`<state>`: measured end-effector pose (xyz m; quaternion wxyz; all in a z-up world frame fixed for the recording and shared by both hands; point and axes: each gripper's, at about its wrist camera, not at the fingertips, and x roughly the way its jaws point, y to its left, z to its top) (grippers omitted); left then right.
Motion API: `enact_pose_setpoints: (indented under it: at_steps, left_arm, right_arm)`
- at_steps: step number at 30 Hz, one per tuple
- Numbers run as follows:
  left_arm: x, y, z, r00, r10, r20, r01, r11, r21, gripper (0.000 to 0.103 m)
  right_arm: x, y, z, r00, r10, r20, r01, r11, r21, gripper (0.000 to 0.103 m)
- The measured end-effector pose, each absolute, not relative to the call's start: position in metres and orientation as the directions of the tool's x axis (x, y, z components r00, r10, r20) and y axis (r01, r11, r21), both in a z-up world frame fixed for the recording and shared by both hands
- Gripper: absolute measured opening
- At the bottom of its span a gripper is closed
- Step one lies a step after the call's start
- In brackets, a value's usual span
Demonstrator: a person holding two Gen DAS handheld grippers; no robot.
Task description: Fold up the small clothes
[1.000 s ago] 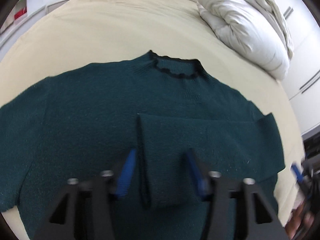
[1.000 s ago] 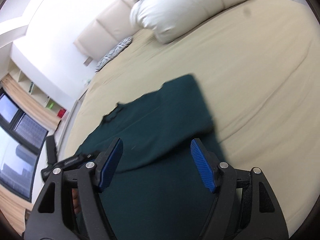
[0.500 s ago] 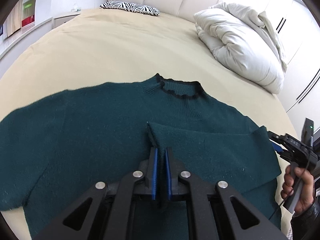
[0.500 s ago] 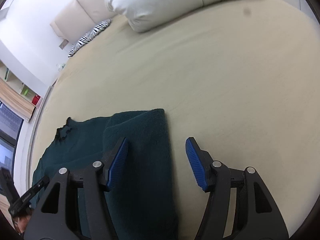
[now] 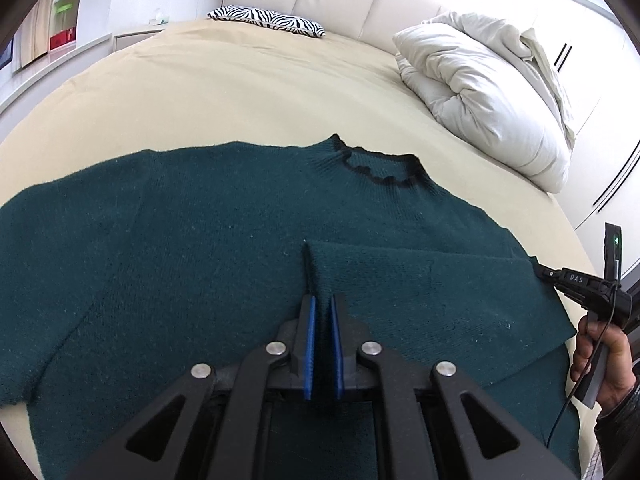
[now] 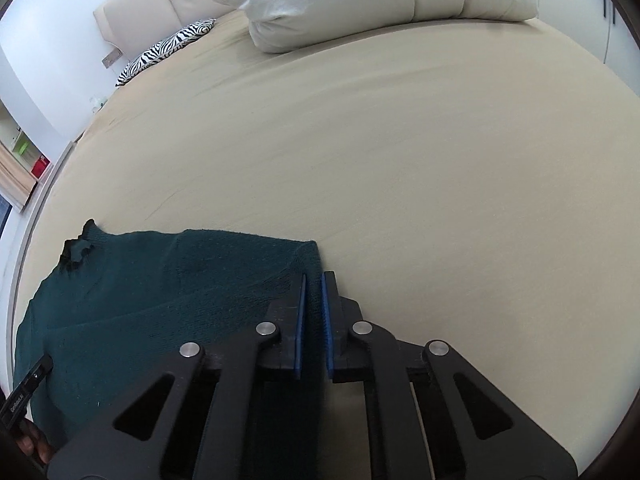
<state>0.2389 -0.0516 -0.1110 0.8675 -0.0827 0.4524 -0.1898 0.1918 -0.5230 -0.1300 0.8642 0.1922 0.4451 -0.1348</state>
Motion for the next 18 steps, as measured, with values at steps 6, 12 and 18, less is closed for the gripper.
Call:
enact_pose_setpoints:
  at_steps: [6, 12, 18]
  left_arm:
    - [0.248, -0.051, -0.109, 0.529, -0.393, -0.752, 0.257, 0.919, -0.299, 0.009]
    - [0.247, -0.052, -0.113, 0.536, -0.397, -0.745, 0.273, 0.917, -0.292, 0.009]
    - [0.249, -0.054, -0.108, 0.54, -0.39, -0.746, 0.275, 0.919, -0.282, 0.008]
  right_arm:
    - [0.195, -0.536, -0.138, 0.587, -0.058, -0.807, 0.439, 0.861, 0.257, 0.005]
    - [0.156, -0.538, -0.114, 0.65, 0.027, -0.759, 0.406, 0.832, 0.377, 0.015]
    - [0.123, -0.514, -0.115, 0.607, 0.046, -0.793, 0.381, 0.86, 0.341, 0.056]
